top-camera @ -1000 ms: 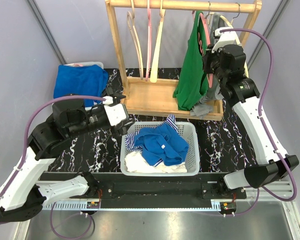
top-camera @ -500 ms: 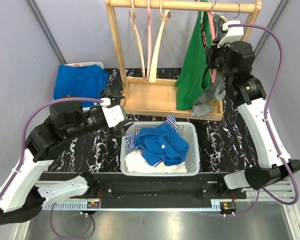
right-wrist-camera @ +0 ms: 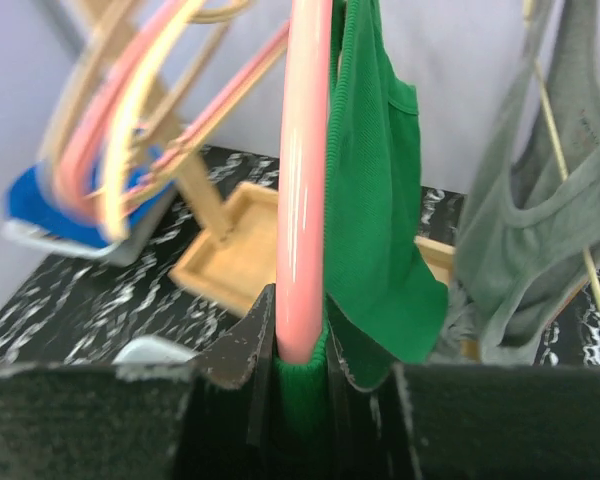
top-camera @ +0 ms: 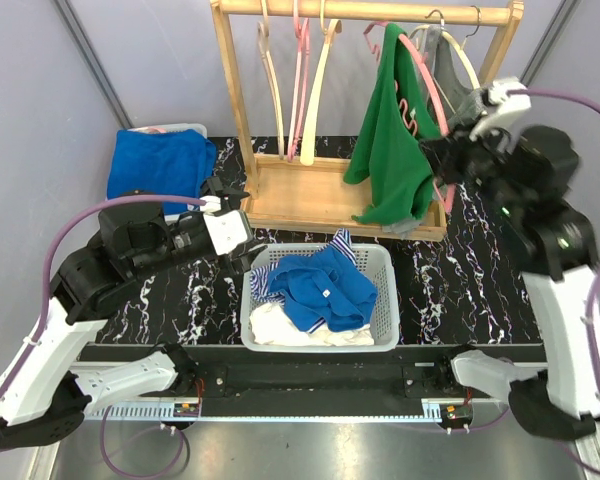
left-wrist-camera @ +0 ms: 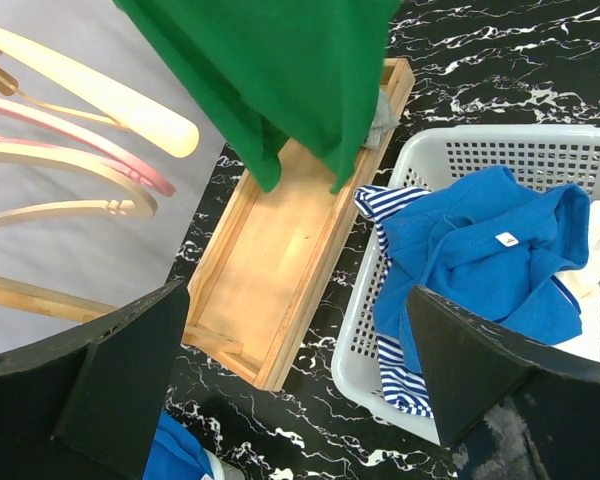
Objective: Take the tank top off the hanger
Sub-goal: Pick up the hanger from the clothesline.
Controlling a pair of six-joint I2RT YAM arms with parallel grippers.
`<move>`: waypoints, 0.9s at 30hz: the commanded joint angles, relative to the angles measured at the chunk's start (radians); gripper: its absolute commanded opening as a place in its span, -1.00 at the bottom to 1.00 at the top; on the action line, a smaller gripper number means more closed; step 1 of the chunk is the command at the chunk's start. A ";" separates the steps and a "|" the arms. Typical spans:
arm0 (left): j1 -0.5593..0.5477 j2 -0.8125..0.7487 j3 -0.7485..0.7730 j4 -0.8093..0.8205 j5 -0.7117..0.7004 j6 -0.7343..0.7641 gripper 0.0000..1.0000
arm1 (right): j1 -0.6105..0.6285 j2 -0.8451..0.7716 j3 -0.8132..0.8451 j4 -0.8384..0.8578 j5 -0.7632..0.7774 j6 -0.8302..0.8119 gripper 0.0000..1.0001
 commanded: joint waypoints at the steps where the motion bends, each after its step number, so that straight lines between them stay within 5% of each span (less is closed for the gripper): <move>1: 0.004 0.001 0.034 0.035 0.050 0.010 0.98 | 0.000 -0.147 0.100 -0.060 -0.179 0.017 -1.00; 16: 0.035 -0.010 0.043 0.026 0.099 -0.007 0.98 | 0.001 -0.156 0.409 -0.071 -0.389 0.144 -1.00; 27: 0.044 -0.008 0.048 0.021 0.113 -0.009 0.98 | 0.001 -0.221 0.166 -0.074 -0.458 0.094 -1.00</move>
